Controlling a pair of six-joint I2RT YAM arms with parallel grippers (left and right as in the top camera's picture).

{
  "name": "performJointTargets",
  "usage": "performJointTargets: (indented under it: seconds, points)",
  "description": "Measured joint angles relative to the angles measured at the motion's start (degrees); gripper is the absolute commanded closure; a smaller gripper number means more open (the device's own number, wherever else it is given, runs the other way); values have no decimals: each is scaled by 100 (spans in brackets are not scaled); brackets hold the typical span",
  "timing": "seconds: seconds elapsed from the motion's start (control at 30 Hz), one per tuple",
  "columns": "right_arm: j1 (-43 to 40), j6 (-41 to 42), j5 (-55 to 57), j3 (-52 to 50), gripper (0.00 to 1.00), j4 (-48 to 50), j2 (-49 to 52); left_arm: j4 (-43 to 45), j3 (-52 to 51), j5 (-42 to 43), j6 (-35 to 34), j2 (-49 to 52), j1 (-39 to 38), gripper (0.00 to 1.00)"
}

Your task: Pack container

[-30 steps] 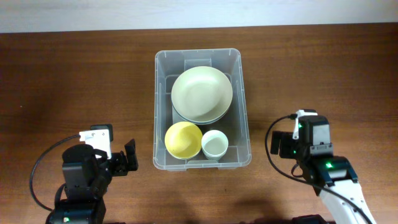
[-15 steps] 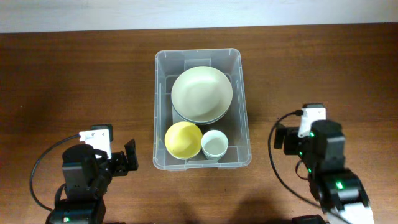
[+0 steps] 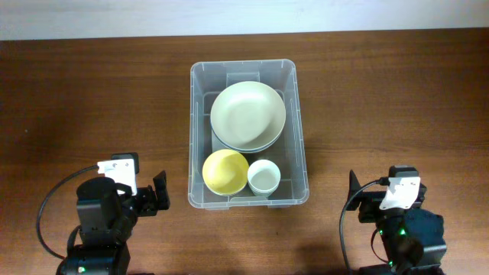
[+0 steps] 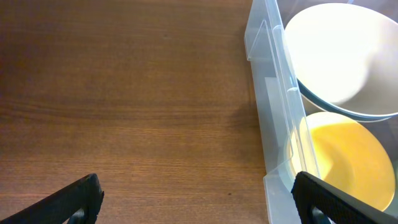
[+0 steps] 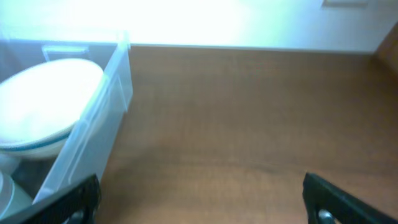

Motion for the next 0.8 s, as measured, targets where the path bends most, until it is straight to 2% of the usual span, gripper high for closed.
performJointTargets:
  seconds: [0.43, 0.8]
  points:
    - [-131, -81, -4, -1377, 1, 2170, -848, -2, 0, 0, 0, 0, 0, 1]
    - [-247, -280, -4, -2114, 1, 3342, -1434, -2, 0, 0, -2, 0, 0, 1]
